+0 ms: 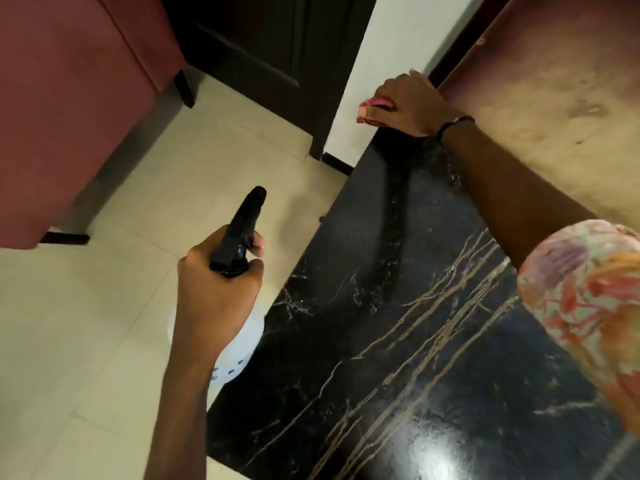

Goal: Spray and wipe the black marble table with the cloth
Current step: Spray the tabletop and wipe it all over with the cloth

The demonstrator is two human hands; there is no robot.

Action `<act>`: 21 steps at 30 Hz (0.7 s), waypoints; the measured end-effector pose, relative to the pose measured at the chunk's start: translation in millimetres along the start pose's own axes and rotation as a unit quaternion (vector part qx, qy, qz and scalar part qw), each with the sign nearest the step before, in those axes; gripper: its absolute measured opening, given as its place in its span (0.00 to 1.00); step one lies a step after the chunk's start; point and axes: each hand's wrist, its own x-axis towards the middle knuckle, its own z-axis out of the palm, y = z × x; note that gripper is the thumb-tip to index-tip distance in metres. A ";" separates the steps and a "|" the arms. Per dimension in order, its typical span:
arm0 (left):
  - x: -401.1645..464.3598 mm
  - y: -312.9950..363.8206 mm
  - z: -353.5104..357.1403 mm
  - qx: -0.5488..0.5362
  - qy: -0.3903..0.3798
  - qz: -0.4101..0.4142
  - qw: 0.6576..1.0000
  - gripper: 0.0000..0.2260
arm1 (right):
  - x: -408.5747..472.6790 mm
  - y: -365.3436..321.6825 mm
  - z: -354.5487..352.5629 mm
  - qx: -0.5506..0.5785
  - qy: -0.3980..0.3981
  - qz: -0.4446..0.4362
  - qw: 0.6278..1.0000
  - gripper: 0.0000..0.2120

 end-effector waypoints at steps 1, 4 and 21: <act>-0.7 -5.0 -3.2 0.005 0.005 -0.007 1.000 0.16 | -1.0 -6.4 -0.5 -0.012 -0.004 -0.004 1.000 0.26; -2.3 -18.5 -11.4 0.016 0.018 -0.033 0.999 0.16 | -13.0 -36.4 -2.3 -0.048 -0.043 -0.028 0.998 0.27; -42.4 -64.5 -54.1 0.009 0.032 -0.057 0.998 0.16 | -63.8 -132.8 11.9 -0.161 -0.100 -0.111 0.976 0.34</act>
